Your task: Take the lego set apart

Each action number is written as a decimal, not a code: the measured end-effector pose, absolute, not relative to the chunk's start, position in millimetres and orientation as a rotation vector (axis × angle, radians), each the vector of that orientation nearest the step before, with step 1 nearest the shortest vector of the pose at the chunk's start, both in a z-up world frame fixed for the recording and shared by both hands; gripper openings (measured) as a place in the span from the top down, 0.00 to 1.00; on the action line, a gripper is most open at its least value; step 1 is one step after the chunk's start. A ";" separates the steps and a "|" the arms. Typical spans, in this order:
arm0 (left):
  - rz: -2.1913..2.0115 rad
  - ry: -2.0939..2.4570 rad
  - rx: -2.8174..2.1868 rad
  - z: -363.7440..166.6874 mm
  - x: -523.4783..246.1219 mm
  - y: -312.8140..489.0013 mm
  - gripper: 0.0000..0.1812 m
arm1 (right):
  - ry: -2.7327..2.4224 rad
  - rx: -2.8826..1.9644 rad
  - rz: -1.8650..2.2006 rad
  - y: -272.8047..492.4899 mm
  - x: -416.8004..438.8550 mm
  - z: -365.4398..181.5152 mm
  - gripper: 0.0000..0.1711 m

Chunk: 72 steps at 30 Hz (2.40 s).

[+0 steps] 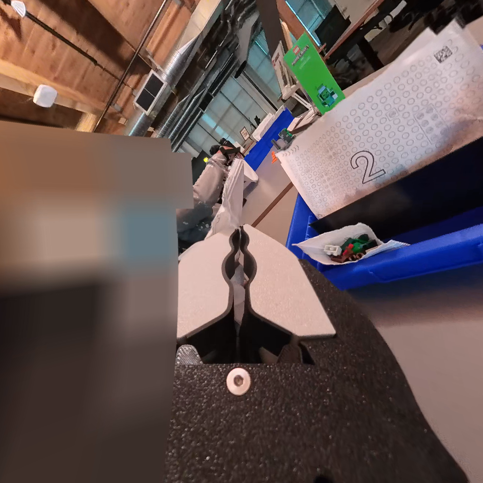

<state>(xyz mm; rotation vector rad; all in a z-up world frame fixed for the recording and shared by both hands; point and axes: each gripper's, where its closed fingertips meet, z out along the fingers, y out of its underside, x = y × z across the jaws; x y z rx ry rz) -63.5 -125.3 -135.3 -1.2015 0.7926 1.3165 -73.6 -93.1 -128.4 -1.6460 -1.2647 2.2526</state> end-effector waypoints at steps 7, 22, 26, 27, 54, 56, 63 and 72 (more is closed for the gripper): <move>1.115 0.733 -1.296 -141.5 -67.0 -119.5 1.00 | -1.281 -1.666 2.219 -97.0 -76.5 -135.9 1.00; -0.273 0.547 -1.271 -133.1 -32.0 -181.5 1.00 | -1.889 -0.440 1.259 -151.7 0.7 -81.6 1.00; -0.105 0.613 -1.321 -147.7 -27.2 -175.9 1.00 | -1.999 -0.666 1.203 -157.5 -18.9 -107.0 1.00; -0.054 0.625 -1.322 -148.8 -26.8 -174.5 1.00 | -2.032 -0.729 1.168 -157.2 -23.1 -118.0 1.00; 0.616 1.000 -1.183 -163.9 1.5 -162.3 1.00 | -1.904 -0.628 0.866 -151.6 -34.5 -168.8 1.00; 0.573 0.997 -1.185 -162.9 4.4 -163.8 1.00 | -1.910 -0.556 0.847 -153.9 -31.0 -165.8 0.98; 0.507 0.980 -1.203 -167.4 5.1 -163.9 1.00 | -1.961 -0.446 0.721 -153.5 -28.3 -170.1 1.00; 0.409 1.031 -1.248 -178.4 10.3 -164.4 1.00 | -2.050 -0.267 0.558 -158.1 -25.4 -183.5 0.94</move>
